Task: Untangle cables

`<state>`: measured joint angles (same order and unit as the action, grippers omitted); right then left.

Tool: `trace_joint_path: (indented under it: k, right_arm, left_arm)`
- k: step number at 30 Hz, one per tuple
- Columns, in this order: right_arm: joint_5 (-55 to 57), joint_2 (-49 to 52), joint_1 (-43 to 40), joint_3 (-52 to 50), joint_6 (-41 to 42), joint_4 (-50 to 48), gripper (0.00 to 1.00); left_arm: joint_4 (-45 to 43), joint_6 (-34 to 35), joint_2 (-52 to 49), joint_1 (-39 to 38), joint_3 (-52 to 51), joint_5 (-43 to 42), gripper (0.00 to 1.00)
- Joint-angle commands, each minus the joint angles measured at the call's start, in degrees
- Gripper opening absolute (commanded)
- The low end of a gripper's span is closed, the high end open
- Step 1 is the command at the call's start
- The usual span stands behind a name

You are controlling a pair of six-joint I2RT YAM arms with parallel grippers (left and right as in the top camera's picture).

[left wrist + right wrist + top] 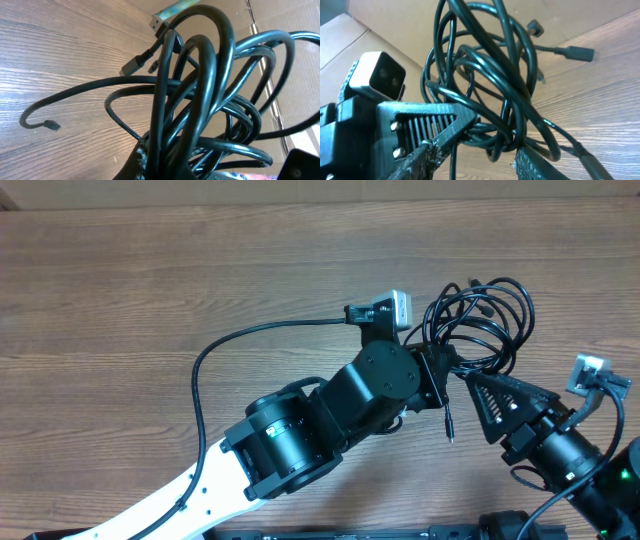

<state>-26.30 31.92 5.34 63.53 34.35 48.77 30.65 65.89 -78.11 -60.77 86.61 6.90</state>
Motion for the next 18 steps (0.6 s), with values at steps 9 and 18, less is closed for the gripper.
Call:
trace_joint_path:
  k: [9,18]
  right_arm:
    - [-4.5,0.09,0.15,0.17,0.0,-1.6,0.49]
    - [-4.92,0.09,0.15,0.17,0.0,-1.51,0.49]
  left_arm:
    - [0.5,2.34,0.61,-0.37,1.66,1.2,0.04]
    - [0.61,3.17,0.52,-0.33,1.66,2.34,0.04]
